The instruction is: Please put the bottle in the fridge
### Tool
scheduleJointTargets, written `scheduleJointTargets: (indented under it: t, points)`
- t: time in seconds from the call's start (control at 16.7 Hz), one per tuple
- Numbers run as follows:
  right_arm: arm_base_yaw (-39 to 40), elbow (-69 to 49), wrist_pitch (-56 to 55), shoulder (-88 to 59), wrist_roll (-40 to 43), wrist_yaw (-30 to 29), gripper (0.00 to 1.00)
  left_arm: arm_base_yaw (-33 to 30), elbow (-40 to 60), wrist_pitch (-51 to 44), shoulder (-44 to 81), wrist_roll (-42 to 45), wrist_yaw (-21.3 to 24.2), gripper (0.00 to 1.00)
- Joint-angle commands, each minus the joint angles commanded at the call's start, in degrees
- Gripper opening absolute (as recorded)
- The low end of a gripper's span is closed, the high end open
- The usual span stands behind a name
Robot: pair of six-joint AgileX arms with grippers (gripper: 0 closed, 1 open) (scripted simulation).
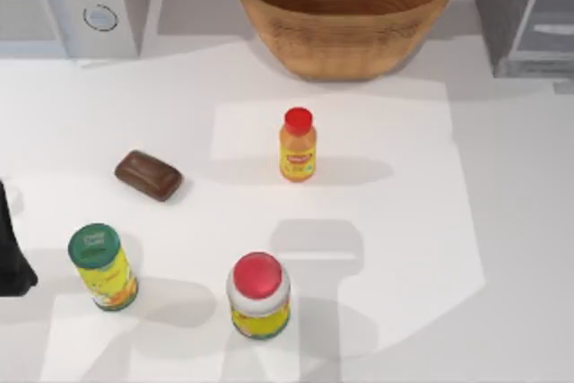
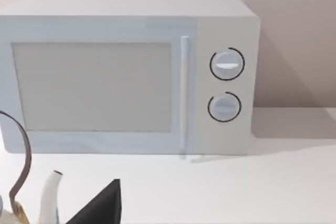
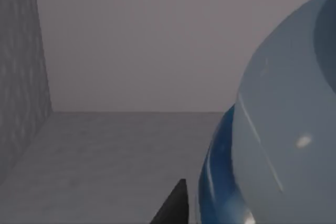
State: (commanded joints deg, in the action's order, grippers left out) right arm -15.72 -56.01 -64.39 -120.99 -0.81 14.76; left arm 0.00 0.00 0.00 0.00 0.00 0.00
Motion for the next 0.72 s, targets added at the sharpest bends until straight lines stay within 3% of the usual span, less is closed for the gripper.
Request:
scheduleJointTargets:
  t: [0.24, 0.72]
  points:
    - [1.0, -4.0, 2.6, -3.4, -0.2, -0.1, 0.01, 0.0, 0.0, 0.0, 0.0, 0.0, 0.0, 1.00]
    - [2.5, -27.2, 12.2, -13.6, 0.0, -2.5, 0.01, 0.0, 0.0, 0.0, 0.0, 0.0, 0.0, 1.00]
